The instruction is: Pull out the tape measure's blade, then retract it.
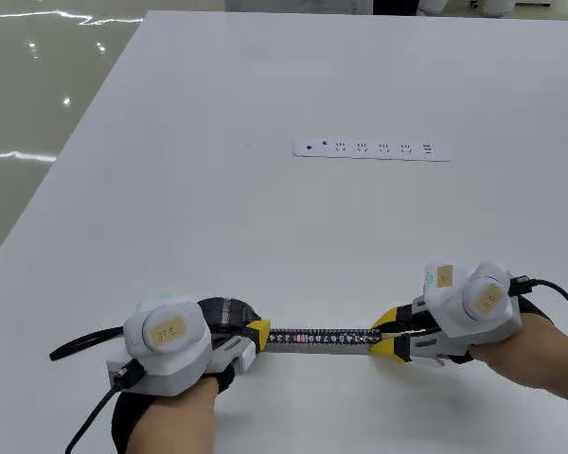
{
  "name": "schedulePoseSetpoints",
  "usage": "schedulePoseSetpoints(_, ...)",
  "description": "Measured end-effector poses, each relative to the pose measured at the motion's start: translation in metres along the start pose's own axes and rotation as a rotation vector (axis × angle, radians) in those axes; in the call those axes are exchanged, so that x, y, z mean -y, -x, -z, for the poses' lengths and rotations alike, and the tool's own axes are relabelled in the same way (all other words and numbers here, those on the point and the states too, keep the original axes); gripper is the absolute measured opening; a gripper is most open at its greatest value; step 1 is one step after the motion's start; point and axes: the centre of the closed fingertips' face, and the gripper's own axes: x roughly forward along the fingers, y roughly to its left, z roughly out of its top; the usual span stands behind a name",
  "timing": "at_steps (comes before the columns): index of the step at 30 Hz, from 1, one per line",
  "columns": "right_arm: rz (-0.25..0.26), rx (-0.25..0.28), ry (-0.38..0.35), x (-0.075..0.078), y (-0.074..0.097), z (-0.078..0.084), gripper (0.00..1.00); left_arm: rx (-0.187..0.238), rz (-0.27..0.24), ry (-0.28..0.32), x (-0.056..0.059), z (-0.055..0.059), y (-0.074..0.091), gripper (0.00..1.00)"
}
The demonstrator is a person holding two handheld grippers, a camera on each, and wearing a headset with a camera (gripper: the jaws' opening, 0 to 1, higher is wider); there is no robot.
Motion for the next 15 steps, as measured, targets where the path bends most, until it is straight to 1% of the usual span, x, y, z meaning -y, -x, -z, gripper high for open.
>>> schedulePoseSetpoints(15,-0.027,0.039,0.0,-0.007,-0.031,-0.032,0.11,-0.006,0.01,0.01,0.0,0.0,0.0,0.59)
